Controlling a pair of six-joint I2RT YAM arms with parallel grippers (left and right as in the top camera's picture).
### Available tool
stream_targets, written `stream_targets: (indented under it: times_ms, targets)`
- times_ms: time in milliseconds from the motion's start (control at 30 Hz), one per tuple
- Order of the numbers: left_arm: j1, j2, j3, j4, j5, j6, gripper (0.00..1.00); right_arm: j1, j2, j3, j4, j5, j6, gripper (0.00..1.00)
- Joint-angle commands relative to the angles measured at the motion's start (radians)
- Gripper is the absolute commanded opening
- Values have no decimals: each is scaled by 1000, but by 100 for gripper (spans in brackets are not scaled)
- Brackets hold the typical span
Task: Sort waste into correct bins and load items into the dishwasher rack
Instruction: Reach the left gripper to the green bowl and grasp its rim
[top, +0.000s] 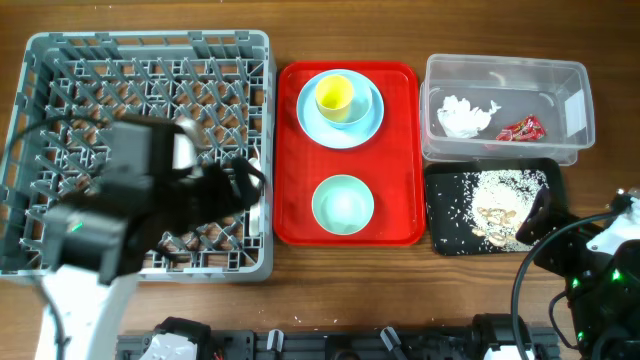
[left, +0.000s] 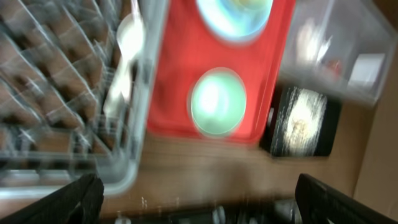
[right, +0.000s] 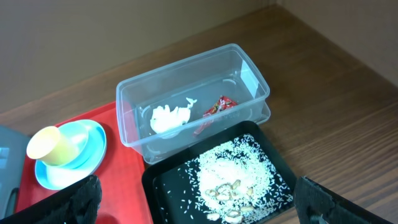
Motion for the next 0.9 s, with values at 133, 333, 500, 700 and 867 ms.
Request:
stream_targets:
  times_ms: [133,333,500,700,867]
  targets:
    - [-543,301,-10,174,-210,-216,100,1,-2,-3,1,-8,-6,99]
    - [-664,543,-10,404,-234,-211,76,1,-2,-3,1,-8,-6,100]
    - [-712,723,-10,517,-386,-182,19,1,-2,-3,1,-8,-6,100]
    - [-711,805,-10,564,-442,-178,19,1,-2,-3,1,-8,-6,100]
    - [-729,806,-12,564,-441,-179,18,1,-2,-3,1,-8,-6,100]
